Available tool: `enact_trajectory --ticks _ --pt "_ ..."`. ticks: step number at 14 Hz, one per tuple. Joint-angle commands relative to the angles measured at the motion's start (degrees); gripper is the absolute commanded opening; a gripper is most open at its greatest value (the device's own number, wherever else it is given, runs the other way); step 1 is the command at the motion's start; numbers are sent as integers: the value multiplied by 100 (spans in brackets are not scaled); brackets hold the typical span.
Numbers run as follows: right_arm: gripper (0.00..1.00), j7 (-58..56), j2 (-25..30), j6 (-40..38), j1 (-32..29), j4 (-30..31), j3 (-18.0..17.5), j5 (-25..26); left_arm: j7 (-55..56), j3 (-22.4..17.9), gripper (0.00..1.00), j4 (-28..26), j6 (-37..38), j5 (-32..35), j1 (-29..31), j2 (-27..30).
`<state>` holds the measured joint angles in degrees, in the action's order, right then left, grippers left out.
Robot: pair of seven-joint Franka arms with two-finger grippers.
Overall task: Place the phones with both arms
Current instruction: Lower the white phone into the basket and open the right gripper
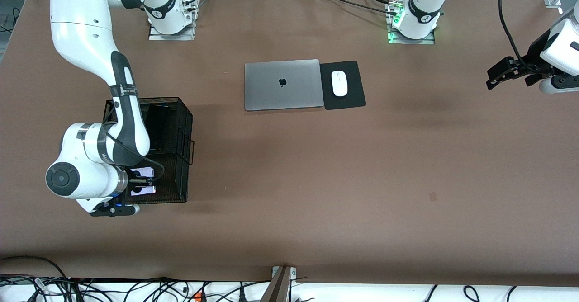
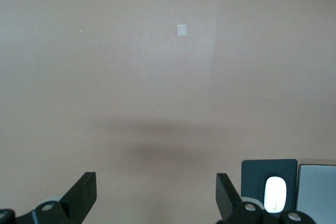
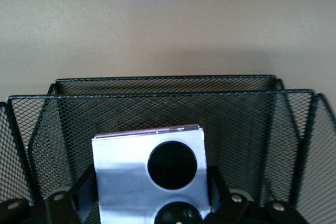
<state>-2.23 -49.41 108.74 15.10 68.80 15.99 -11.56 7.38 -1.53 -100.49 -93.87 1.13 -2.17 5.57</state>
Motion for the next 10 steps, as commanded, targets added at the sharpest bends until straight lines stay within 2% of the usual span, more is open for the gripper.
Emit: enact_trajectory --ticks 1,6,10 --pt "100 47 28 51 -7 72 18 -180 -149 -22 100 153 141 -104 -12 -47" --pt "100 -6 159 -36 2 -16 53 -171 -149 -22 100 153 141 -104 -12 -47" --pt "100 -6 747 -580 28 -16 62 -101 -149 -22 100 153 141 -104 -12 -47"
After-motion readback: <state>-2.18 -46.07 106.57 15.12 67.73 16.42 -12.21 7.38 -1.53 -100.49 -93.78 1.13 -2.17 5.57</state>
